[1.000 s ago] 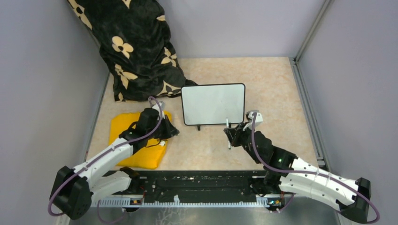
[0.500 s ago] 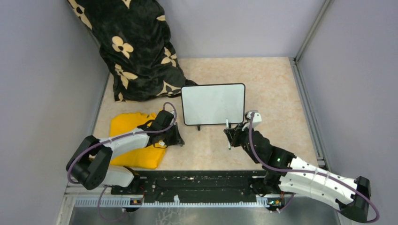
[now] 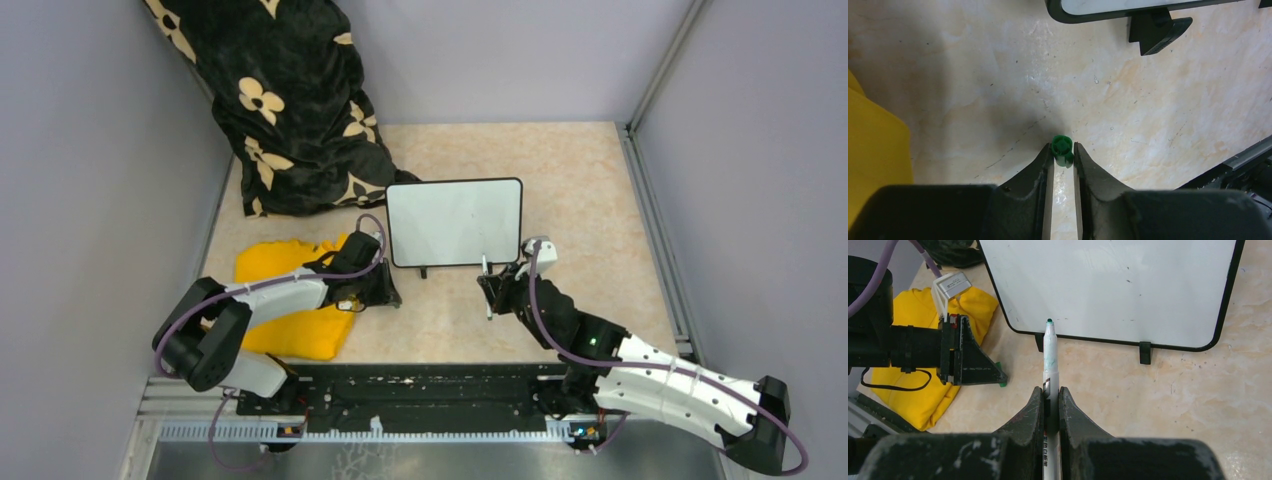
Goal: Write a sentence on the whiteboard
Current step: Place the pen cap at the center of the board.
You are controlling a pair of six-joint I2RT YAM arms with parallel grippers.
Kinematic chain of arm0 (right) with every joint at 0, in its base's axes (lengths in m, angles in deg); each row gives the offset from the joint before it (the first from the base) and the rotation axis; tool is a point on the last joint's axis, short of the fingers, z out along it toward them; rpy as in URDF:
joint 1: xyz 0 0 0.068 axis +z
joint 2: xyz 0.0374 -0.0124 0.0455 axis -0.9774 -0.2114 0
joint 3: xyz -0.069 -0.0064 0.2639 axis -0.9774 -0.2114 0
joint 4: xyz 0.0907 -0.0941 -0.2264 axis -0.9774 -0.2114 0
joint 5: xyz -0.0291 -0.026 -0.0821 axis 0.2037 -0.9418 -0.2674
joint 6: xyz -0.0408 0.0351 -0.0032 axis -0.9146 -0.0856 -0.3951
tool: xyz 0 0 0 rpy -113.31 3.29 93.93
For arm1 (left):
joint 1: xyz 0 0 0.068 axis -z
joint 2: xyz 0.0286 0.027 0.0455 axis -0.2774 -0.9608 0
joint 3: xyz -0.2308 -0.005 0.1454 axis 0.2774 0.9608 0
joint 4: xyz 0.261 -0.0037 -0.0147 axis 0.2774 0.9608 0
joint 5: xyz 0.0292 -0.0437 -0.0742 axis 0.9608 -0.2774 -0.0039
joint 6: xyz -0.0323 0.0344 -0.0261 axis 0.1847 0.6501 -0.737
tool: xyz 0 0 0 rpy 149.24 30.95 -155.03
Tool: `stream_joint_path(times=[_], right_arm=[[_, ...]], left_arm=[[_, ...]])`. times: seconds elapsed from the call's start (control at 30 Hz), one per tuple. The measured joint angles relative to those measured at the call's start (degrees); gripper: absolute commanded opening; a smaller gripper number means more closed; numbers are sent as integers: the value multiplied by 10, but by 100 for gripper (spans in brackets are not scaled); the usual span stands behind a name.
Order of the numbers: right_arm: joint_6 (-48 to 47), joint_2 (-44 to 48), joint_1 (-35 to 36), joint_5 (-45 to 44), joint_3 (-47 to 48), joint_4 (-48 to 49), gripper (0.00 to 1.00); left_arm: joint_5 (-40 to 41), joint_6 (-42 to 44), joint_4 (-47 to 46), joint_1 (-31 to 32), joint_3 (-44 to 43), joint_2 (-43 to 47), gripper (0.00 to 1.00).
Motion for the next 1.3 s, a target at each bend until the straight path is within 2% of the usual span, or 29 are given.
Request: stream_joint_path(times=[0.5, 0.63, 0.8, 1.0, 1.13, 1.3], right_arm=[[0, 0, 0, 0, 0, 0, 0], [-2, 0, 0, 2, 0, -1, 0], [-32, 5, 0, 16, 1, -2, 0], [-109, 8, 0, 82, 32, 3, 0], [-149, 11, 0, 126, 55, 22, 0], [-169, 12, 0, 162, 57, 48, 0]], left_arm=[[0, -2, -5, 2, 0, 2, 35], [2, -2, 17, 2, 0, 26, 47], [4, 8, 48, 1, -17, 135, 64], [-13, 71, -13, 1, -55, 264, 98], [-75, 102, -115, 2, -59, 300, 99], [-134, 107, -183, 1, -70, 290, 99]])
